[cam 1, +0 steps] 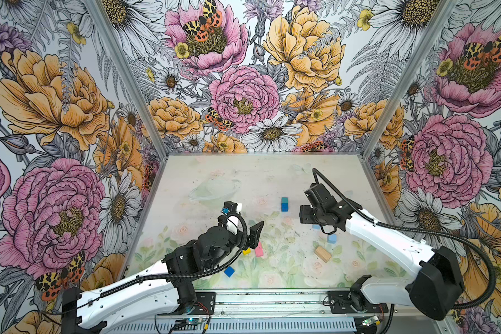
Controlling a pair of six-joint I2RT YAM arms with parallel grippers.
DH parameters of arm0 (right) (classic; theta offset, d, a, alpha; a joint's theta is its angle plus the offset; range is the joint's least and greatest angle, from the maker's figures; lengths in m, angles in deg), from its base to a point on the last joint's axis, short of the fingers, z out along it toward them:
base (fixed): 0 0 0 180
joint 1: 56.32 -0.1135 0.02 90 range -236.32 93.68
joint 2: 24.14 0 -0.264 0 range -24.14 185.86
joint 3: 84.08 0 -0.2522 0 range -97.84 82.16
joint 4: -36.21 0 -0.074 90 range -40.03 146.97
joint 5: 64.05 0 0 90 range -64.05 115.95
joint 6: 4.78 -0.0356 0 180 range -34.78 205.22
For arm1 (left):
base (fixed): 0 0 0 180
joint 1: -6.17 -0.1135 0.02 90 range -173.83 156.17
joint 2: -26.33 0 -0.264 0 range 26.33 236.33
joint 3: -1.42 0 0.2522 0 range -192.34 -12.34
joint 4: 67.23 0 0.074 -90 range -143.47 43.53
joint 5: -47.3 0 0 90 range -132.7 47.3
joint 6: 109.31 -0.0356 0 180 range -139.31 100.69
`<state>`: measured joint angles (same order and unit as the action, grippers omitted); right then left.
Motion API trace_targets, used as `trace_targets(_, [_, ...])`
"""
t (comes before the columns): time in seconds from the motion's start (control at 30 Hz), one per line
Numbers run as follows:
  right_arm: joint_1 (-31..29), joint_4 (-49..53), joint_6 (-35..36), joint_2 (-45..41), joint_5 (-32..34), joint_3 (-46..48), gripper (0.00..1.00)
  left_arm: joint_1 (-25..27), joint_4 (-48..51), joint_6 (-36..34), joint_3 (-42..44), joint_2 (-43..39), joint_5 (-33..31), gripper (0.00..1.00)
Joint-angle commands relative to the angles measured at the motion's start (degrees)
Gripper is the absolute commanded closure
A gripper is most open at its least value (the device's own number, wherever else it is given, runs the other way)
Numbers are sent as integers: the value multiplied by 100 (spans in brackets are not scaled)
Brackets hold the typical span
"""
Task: Build the wood block tower
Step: 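Open the right gripper and move it toward the natural-wood block, then grasp the natural-wood block with the right gripper and lift it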
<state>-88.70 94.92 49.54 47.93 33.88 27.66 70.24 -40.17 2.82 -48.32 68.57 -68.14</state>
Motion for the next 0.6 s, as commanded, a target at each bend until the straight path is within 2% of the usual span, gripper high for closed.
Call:
trace_targets(0.0, [74,189,-205,-530,149,352,34,213,-98,93,-114,169,-217,2])
trace_targets(0.2, [113,338,-280,-1025,58,655,34,503,-283,132,-147,407,-270,2])
trace_targets(0.4, [125,340,-433,-1154,2,1001,34,510,-654,20,-39,532,-342,1])
trace_targets(0.57, [123,331,-556,-1191,7,1323,34,420,-863,-369,-259,1042,-281,1])
